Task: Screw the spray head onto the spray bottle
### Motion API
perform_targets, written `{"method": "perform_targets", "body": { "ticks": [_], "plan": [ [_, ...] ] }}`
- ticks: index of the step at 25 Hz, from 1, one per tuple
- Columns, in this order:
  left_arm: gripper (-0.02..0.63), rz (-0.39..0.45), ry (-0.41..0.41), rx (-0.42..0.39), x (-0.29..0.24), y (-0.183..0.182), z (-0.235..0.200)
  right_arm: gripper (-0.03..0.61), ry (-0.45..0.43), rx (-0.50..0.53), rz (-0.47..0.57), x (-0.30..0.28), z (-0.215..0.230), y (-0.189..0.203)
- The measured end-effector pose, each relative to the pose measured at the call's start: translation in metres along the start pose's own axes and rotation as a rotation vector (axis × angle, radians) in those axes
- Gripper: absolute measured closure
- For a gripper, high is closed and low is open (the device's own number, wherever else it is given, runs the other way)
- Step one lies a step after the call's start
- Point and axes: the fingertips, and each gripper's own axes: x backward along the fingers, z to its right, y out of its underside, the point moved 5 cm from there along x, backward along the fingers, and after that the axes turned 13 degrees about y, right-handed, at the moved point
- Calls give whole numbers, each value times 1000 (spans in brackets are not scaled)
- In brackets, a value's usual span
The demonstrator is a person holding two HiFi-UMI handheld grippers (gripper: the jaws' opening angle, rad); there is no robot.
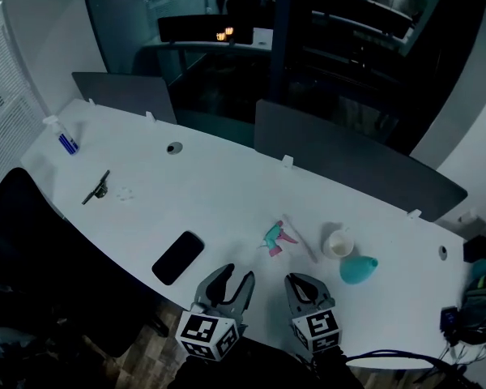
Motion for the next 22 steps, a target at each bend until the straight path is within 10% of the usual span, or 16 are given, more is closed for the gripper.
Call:
{"method": "perform_targets", "body": {
  "ticks": [8, 22],
  "plan": [
    [321, 105, 384, 530, -43, -20, 14, 557, 61, 82, 300, 34, 6, -47],
    [322, 117, 540, 660, -72, -28, 22, 557, 59, 184, 301, 43, -2, -41]
  ]
}}
